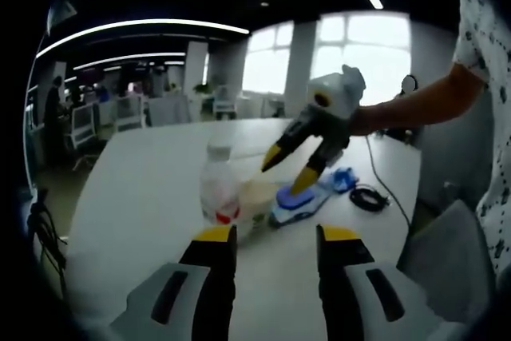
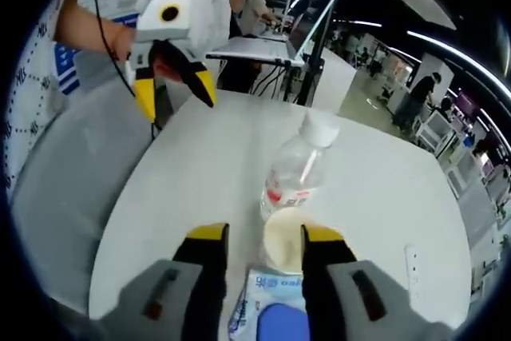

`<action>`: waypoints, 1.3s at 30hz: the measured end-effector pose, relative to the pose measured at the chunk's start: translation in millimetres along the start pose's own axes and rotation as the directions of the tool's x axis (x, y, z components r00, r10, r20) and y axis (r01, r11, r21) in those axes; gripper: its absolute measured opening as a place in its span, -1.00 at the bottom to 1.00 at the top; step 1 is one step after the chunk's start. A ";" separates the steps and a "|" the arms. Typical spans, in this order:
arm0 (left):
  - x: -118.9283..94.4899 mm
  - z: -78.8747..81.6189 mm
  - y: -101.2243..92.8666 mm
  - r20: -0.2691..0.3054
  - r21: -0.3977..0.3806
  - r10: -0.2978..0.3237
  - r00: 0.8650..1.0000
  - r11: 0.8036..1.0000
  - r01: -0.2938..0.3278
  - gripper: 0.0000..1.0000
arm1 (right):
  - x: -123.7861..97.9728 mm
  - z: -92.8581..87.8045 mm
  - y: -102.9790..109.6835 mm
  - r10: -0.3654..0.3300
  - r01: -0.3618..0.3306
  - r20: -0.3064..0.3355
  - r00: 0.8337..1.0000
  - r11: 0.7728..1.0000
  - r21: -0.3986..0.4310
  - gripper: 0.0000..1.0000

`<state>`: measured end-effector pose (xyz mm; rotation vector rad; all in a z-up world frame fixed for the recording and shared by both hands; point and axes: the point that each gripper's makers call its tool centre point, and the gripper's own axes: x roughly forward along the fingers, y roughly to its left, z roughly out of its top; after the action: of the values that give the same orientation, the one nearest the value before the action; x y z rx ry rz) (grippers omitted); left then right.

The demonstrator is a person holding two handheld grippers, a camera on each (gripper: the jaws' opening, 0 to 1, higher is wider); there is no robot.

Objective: Arrange the tabletop items into an orderly group along one side of the table until the central work area is clear of visible clutter.

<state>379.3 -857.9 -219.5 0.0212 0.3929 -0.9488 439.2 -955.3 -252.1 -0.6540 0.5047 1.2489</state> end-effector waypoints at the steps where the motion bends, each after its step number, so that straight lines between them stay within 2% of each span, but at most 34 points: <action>1: 0.1 0.3 -0.7 -0.001 0.000 -0.002 1.000 1.000 0.002 -0.24 | -2.2 0.8 0.1 -0.007 0.007 0.005 1.000 1.000 0.008 -0.27; 11: 0.6 11.9 -13.8 0.007 0.025 -0.028 1.000 0.999 0.028 -0.06 | -35.4 3.2 4.6 -0.093 0.089 0.043 0.995 0.993 0.082 -0.14; 14: 1.1 15.5 -15.4 0.014 0.033 -0.034 0.999 0.999 0.033 0.05 | -48.8 4.3 6.0 -0.132 0.125 0.055 0.990 0.986 0.107 -0.07; 21: 2.3 23.7 -21.5 0.021 0.066 -0.058 0.998 0.996 0.057 0.15 | -80.0 4.2 8.9 -0.216 0.201 0.082 0.973 0.966 0.164 0.00; 31: 3.5 34.9 -35.9 0.023 0.121 -0.103 0.994 0.988 0.100 0.24 | -121.0 -6.5 20.8 -0.332 0.305 0.084 0.940 0.923 0.237 0.11; 39: 2.9 41.7 -53.1 0.026 0.157 -0.129 0.991 0.980 0.124 0.30 | -169.5 -33.0 42.3 -0.448 0.399 0.076 0.891 0.851 0.342 0.17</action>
<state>351.8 -899.3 -173.5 0.1224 0.2888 -1.1027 355.9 -1088.6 -169.0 -0.3619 0.3932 0.7641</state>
